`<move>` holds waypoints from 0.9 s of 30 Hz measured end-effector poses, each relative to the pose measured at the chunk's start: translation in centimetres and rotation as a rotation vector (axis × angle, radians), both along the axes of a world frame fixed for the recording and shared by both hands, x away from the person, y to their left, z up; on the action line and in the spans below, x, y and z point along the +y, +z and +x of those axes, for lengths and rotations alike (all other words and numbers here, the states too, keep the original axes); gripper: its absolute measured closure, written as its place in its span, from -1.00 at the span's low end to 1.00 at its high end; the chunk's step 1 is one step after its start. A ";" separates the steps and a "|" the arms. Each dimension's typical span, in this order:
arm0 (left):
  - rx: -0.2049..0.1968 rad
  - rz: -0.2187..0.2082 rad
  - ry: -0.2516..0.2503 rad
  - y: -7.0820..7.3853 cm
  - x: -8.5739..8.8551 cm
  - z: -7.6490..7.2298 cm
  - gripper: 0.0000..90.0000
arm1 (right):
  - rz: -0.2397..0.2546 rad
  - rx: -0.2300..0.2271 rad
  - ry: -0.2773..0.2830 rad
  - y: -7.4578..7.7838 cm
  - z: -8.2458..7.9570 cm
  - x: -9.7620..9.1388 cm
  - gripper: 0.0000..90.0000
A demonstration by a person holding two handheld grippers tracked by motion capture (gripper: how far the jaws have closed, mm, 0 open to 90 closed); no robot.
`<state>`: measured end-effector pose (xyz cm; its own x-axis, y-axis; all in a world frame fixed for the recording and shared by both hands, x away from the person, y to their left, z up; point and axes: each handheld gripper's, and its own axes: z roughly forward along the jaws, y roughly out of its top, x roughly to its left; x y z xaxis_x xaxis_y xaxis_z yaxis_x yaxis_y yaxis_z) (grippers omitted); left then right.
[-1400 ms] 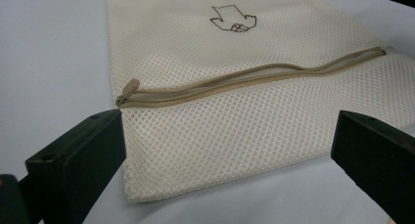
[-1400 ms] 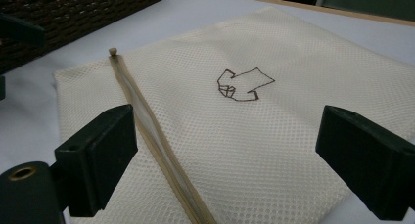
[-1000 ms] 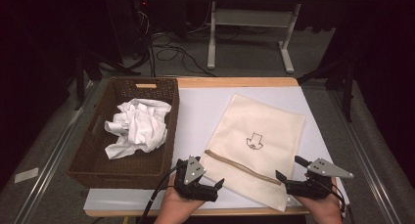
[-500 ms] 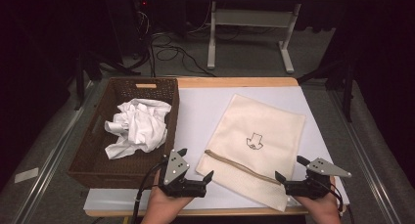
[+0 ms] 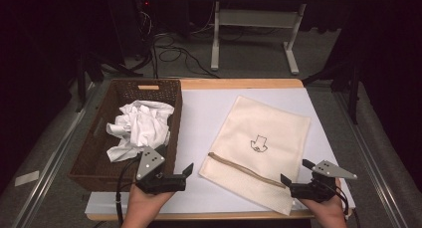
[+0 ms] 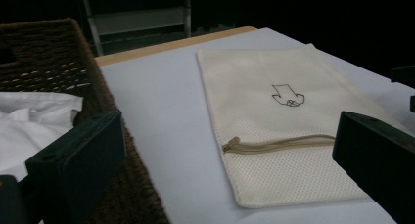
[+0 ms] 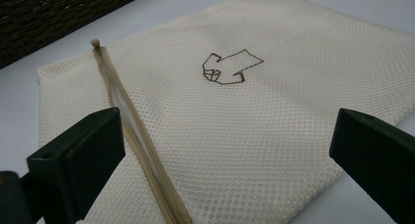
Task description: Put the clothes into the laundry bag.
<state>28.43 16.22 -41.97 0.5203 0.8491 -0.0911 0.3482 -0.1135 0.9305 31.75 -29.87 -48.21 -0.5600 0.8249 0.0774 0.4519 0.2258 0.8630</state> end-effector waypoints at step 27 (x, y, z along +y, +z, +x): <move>0.012 -0.010 0.252 -0.2 10.5 -1.0 -0.99 | 0.032 0.027 -0.014 -0.3 0.2 -0.5 -0.98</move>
<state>27.43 26.76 -42.16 0.2911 0.9509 -0.1056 0.3756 -0.0121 0.9267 31.97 -30.35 -48.49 -0.5455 0.8296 0.1188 0.4783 0.1917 0.8570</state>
